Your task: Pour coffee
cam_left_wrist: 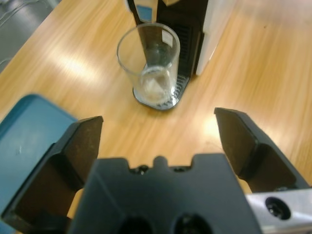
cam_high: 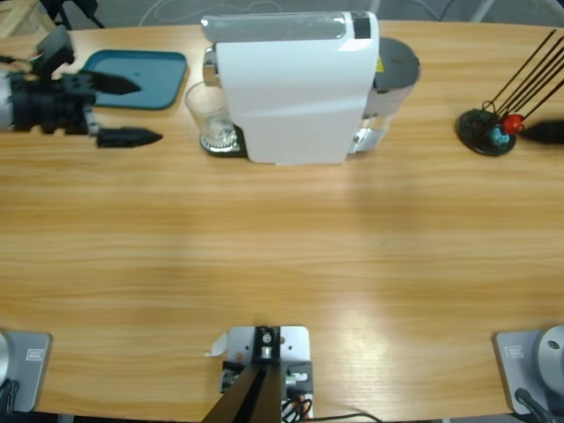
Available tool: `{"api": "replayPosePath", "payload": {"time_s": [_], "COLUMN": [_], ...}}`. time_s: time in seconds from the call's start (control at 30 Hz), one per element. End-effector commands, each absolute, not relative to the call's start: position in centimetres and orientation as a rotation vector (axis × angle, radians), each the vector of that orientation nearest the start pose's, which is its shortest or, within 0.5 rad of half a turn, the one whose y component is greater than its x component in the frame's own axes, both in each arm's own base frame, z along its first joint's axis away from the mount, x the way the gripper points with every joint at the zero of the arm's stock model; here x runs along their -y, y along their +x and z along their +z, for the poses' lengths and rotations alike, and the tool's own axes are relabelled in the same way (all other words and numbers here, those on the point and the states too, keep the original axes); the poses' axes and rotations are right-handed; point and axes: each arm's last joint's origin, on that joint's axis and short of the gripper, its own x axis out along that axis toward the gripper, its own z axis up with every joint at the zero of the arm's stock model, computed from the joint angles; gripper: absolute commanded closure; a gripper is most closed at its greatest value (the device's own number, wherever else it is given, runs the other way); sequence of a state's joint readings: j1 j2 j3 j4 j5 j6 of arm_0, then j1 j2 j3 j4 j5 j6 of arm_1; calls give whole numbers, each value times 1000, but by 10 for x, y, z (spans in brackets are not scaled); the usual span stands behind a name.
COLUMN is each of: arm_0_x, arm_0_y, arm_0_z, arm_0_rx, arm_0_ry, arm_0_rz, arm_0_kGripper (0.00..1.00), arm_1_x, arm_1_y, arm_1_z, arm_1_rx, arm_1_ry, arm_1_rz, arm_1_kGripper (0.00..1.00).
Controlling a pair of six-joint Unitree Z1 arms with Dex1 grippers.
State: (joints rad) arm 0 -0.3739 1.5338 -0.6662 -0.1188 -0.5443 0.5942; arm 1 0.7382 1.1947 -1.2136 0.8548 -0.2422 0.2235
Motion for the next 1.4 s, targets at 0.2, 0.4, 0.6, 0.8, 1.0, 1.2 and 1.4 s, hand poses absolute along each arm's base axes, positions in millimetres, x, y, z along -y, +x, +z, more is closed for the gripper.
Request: {"api": "replayPosePath", "payload": {"time_s": [0.2, 0.4, 0.6, 0.8, 1.0, 1.2, 1.4], "arm_0_x": [100, 104, 107, 109, 108, 109, 109], "arm_0_y": [166, 174, 179, 182, 180, 182, 183], "arm_0_z": [243, 233, 229, 223, 223, 222, 220], "arm_0_rx": [-614, -657, -681, -710, -708, -717, -726], "arm_0_ry": [391, 394, 383, 381, 379, 383, 385], "arm_0_rz": [-828, -831, -827, -833, -833, -831, -832], "arm_0_kGripper": [0, 0, 0, 0, 0, 0, 0], "arm_1_x": [-180, -196, -202, -220, -225, -227, -234], "arm_1_y": [303, 321, 317, 315, 317, 319, 327], "arm_1_z": [429, 418, 408, 407, 402, 395, 381], "arm_1_rx": [-844, -896, -951, -956, -991, -1009, -1032], "arm_1_ry": [-88, -99, -118, -127, -133, -149, -172], "arm_1_rz": [481, 485, 504, 555, 552, 538, 539], "arm_1_kGripper": [1000, 1000, 1000, 1000, 1000, 1000, 1000]}}
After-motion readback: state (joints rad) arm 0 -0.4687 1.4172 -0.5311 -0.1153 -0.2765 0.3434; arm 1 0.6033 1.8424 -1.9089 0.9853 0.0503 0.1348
